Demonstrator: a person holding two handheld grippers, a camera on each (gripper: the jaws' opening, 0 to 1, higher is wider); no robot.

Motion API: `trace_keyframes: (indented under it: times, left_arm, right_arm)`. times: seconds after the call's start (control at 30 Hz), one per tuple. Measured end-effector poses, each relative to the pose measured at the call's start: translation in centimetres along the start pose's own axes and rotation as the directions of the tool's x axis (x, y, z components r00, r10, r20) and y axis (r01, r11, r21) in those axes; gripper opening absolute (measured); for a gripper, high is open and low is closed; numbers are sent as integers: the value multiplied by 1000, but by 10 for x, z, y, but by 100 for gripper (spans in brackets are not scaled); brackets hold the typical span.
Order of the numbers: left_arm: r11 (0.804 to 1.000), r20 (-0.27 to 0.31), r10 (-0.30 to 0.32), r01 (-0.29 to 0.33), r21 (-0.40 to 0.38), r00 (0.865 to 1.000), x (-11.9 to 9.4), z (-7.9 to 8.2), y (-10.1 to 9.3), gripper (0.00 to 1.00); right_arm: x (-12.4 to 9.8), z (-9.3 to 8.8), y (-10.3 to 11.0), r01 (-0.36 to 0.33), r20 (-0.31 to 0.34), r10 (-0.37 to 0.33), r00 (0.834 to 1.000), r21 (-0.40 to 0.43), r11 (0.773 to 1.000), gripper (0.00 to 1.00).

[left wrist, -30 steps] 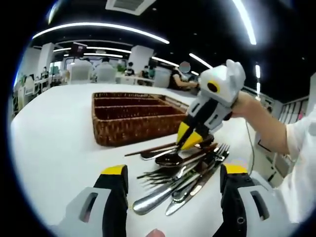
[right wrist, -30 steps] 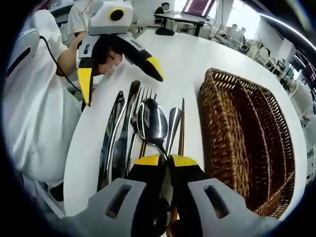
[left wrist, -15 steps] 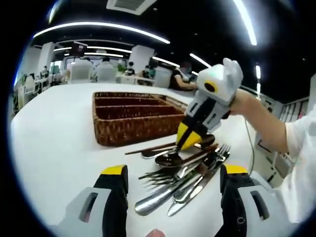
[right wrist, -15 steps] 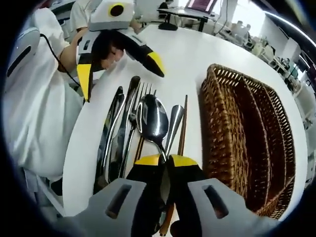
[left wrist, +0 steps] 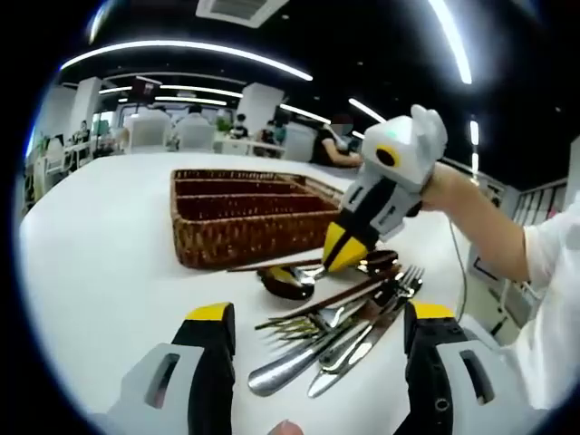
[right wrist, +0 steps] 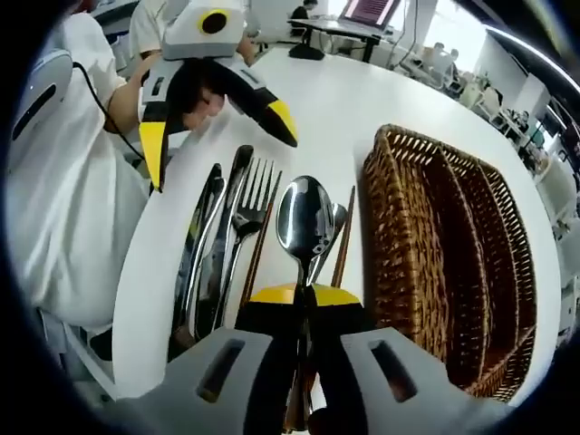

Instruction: Arrange the knives, forks, and spoons in their matching storage slots by inserting each utensil handle-first until every utensil is classified and aligned in the correct compartment

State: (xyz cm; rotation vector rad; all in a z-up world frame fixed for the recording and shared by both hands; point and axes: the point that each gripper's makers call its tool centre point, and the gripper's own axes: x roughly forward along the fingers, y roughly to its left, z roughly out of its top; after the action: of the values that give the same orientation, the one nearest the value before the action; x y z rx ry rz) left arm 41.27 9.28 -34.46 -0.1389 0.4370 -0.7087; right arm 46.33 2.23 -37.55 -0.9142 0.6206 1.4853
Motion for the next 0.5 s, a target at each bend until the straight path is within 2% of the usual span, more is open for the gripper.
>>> trace_keyframes:
  times: [0.33, 0.5]
  left_arm:
    - [1000, 2, 2, -2, 0, 1000, -1, -1, 1, 76]
    - [1000, 3, 4, -4, -3, 1000, -1, -2, 1, 76]
  right_arm:
    - [2, 9, 0, -9, 19, 9, 1000, 14, 1000, 3]
    - [5, 9, 9, -24, -13, 24, 1000, -24, 999, 3]
